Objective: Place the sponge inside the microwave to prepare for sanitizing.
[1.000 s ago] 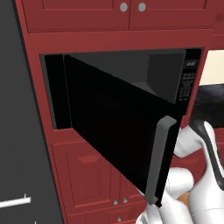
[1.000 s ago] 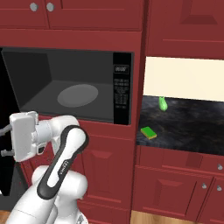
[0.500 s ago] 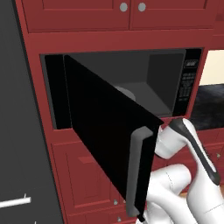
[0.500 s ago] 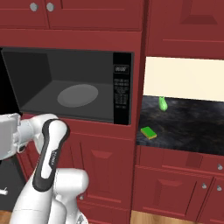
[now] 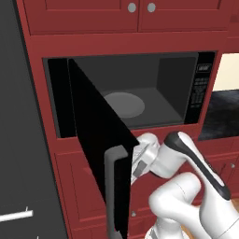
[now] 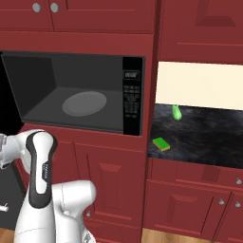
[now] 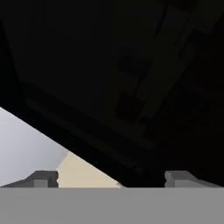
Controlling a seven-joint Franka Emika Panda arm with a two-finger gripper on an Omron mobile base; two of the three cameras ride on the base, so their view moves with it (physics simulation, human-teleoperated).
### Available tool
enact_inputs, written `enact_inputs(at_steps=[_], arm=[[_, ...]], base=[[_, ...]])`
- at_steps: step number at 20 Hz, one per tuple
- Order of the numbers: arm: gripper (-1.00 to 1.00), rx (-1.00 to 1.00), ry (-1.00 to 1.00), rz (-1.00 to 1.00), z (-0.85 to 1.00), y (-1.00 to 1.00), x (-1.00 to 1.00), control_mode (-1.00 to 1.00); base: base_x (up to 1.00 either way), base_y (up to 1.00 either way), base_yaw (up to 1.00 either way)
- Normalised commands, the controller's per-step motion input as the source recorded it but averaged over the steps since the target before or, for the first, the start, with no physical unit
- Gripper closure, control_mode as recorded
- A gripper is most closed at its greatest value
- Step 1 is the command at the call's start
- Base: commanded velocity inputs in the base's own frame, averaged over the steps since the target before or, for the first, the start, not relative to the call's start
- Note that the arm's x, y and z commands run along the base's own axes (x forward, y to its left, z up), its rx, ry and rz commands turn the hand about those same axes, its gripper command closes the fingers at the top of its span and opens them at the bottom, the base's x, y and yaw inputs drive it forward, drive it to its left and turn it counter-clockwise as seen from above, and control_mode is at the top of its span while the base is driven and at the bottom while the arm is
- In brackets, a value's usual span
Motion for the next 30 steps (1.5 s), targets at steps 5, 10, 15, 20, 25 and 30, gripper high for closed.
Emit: enact_inputs(at_steps=[5, 10, 15, 20, 25, 30], arm=[[-1.00, 0.02, -0.05, -0.26, -0.01, 0.40, 0.12, -1.00], [-1.00, 0.00, 0.00, -0.37, 0.00, 0.38, 0.19, -1.00], [-1.00, 0.00, 0.00, -0.33, 0.00, 0.34, 0.23, -1.00], [-1.00, 0.00, 0.00, -0.31, -0.02, 0.27, 0.26, -1.00], [-1.00, 0.00, 0.00, -0.29, -0.06, 0.17, 0.23, -1.00], [-1.00, 0.00, 0.00, -0.29, -0.10, 0.16, 0.27, -1.00]], base=[[0.00, 0.00, 0.00], [0.00, 0.00, 0.00], [0.00, 0.00, 0.00], [0.00, 0.00, 0.00], [0.00, 0.00, 0.00], [0.00, 0.00, 0.00]])
